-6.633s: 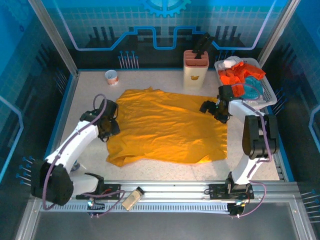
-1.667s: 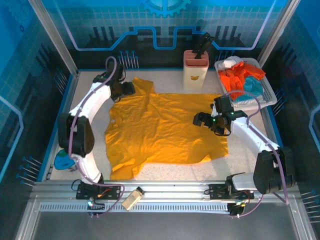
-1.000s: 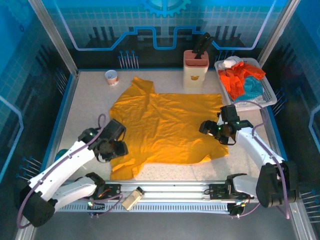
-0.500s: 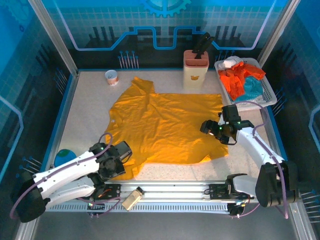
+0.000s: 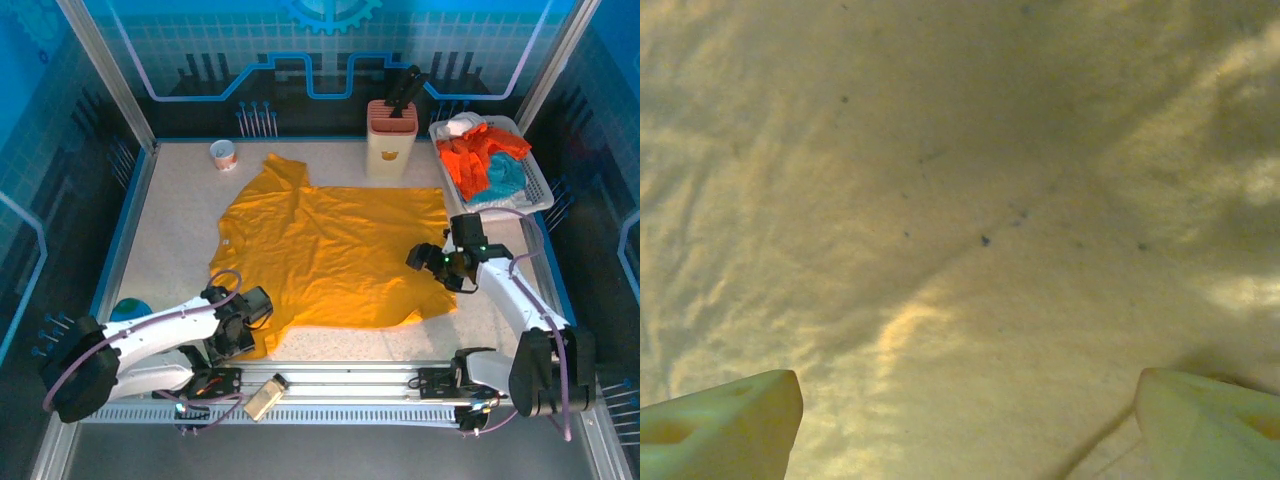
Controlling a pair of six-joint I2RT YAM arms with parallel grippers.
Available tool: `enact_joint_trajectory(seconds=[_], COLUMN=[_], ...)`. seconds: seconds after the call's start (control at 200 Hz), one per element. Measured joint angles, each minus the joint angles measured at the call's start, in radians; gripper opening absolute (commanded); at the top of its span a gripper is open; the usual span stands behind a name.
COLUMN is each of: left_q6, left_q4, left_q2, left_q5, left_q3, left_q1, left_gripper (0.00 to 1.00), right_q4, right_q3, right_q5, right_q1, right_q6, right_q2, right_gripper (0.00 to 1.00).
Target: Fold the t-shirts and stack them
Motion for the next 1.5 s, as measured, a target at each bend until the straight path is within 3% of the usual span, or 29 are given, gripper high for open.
enact_joint_trajectory(seconds=[0.5, 0.705, 1.056, 1.301, 1.356, 1.496], left_q6=[0.011, 0.026, 0.035, 0.043, 0.049, 0.056], left_q4=[0.058, 0.062, 0.063, 0.064, 0.064, 0.066], left_q2=[0.012, -0.005, -0.005, -0.005, -0.005, -0.009], left_q5=[-0.022, -0.039, -0.041, -0.041, -0.041, -0.046], left_q3=[0.009, 0.007, 0.007, 0.007, 0.008, 0.008], left_q1=[-0.001, -0.001, -0.001, 0.000, 0.000, 0.000], left_gripper=[0.15, 0.03, 0.00, 0.00, 0.00, 0.00], right_q4=[-0.196, -0.177, -0.124, -0.122, -0.123, -0.128], right_q3=[-0.014, -0.013, 0.032, 0.032, 0.032, 0.029], right_q5=[0.211, 0.225, 0.235, 0.243, 0.243, 0.247], right_q1=[-0.018, -0.017, 0.034, 0.038, 0.038, 0.038], right_q6=[0.100, 0.108, 0.107, 0.111, 0.110, 0.114], right_q2=[0.023, 0.113, 0.255, 0.264, 0.262, 0.237], right_gripper=[0.73, 0.54, 0.45, 0.39, 0.32, 0.26])
